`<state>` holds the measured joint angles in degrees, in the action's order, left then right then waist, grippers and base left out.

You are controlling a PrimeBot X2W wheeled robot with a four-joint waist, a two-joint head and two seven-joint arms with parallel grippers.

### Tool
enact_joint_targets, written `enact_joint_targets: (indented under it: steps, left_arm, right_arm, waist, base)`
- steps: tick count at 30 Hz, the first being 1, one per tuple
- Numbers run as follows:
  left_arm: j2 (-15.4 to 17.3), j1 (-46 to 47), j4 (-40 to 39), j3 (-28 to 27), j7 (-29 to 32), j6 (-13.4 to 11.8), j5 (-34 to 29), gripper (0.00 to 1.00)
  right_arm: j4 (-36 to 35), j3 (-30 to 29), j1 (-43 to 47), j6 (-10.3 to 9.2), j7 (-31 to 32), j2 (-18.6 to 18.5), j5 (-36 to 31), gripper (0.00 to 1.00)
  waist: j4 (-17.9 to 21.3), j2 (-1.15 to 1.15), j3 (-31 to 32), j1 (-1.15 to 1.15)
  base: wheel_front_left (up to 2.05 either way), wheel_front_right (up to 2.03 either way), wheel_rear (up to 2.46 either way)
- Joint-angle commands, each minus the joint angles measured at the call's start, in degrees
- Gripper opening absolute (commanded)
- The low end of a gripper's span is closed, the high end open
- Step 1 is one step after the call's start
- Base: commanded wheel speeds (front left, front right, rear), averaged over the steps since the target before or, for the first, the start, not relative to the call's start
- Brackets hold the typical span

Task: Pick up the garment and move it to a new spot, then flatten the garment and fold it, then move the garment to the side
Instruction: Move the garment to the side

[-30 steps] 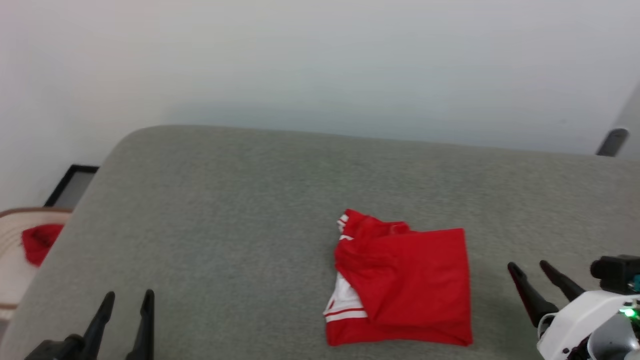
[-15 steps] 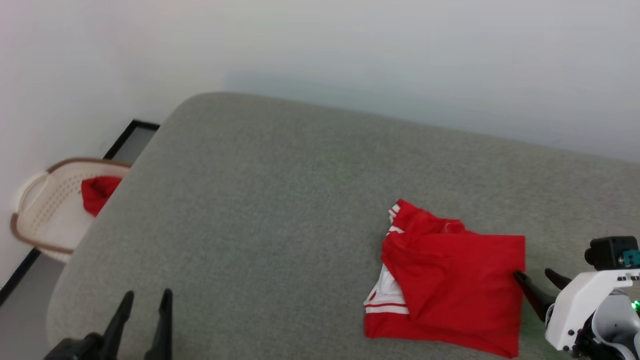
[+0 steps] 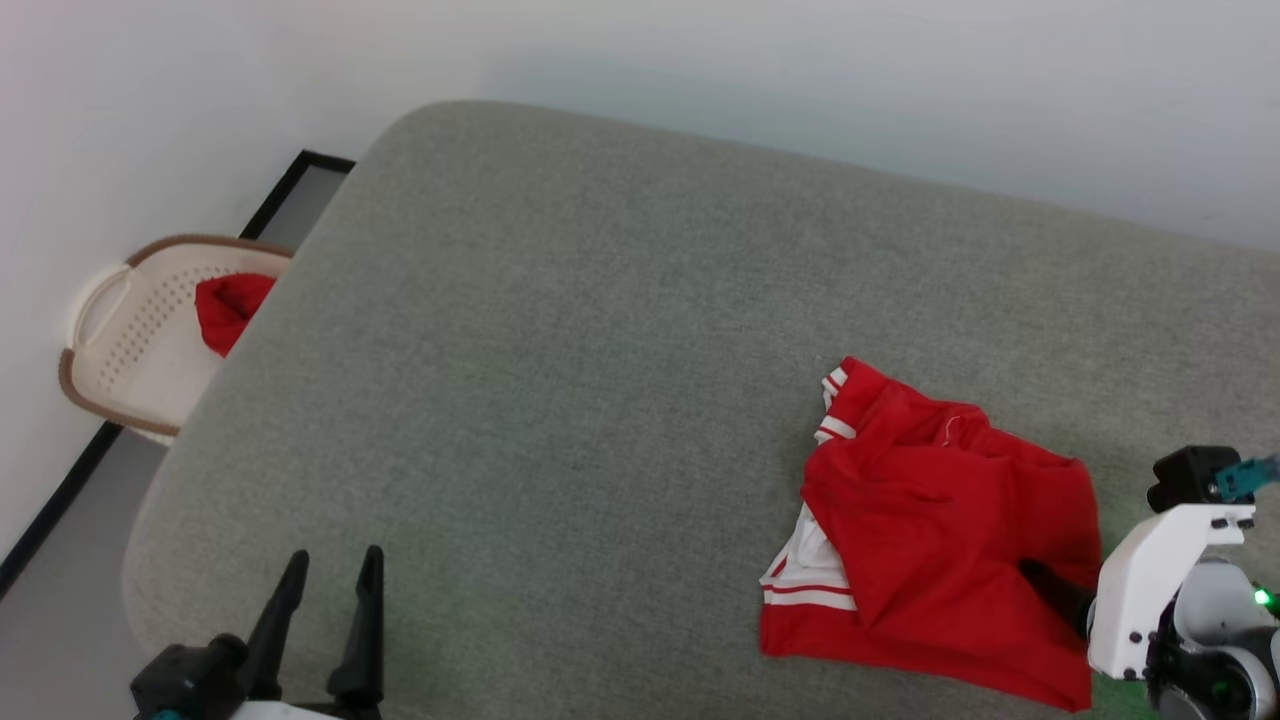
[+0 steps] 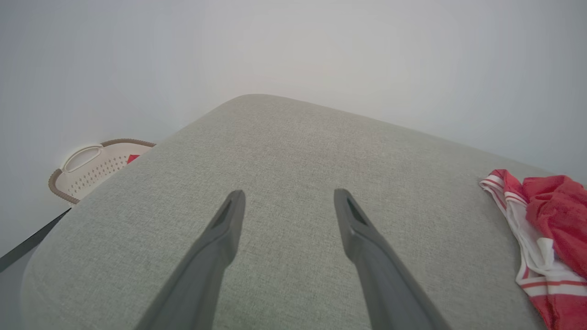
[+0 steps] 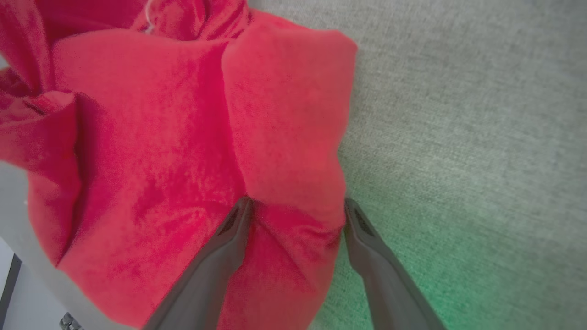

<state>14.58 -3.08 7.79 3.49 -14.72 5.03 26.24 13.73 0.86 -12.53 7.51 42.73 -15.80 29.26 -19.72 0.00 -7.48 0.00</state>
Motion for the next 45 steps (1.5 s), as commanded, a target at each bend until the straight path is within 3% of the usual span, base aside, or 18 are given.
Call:
enact_joint_targets:
  steps: [1,7,8,9,18,27,45]
  left_arm:
    - [-0.21,0.75,0.21,-0.02,-0.29,0.24,-0.02,1.00]
    - [-0.92,2.03,1.27,-0.11,-0.43,0.75,-0.17,1.00]
    - [-1.02,2.10,1.40,-0.06,-0.45,0.85,-0.24,1.00]
    - [-1.08,2.13,1.58,-0.07,-0.47,0.96,-0.33,1.00]
    - [-1.73,2.24,1.63,-1.24,-0.48,1.46,-1.11,1.00]
    - [-1.25,2.53,0.61,-1.64,-0.47,1.86,-2.37,1.00]
    - [1.23,10.07,0.66,3.41,-0.41,2.48,-3.90,1.00]
  right_arm:
    - [1.13,-0.06,0.15,-0.04,1.08,0.73,-0.84,1.00]
    - [4.64,-0.27,-2.12,-0.05,5.31,2.67,-1.50,0.99]
    - [4.98,0.39,-2.54,-0.04,5.63,2.40,-1.61,0.27]
    - [5.24,1.05,-2.86,-0.04,6.02,2.25,-1.13,0.00]
    - [4.97,4.02,-6.90,-0.02,4.75,-1.01,0.68,0.00]
    - [0.39,6.74,-9.16,-0.04,5.51,-4.85,1.00,0.00]
    - [-6.69,10.32,-15.63,-0.04,7.10,-13.74,2.44,0.00]
  waist:
    - [-0.43,0.00,-0.79,0.00]
    - [-0.71,0.00,-1.79,0.00]
    - [-0.78,0.00,-1.90,0.00]
    - [-0.82,0.00,-2.00,0.00]
    - [-0.09,0.00,-1.94,0.00]
    - [2.53,0.00,-0.79,0.00]
    - [12.64,0.00,-2.76,0.00]
  base:
    - [0.00,0.00,0.00]
    - [0.00,0.00,0.00]
    - [0.00,0.00,0.00]
    - [0.00,0.00,0.00]
    - [0.00,0.00,0.00]
    - [0.00,0.00,0.00]
    - [0.00,0.00,0.00]
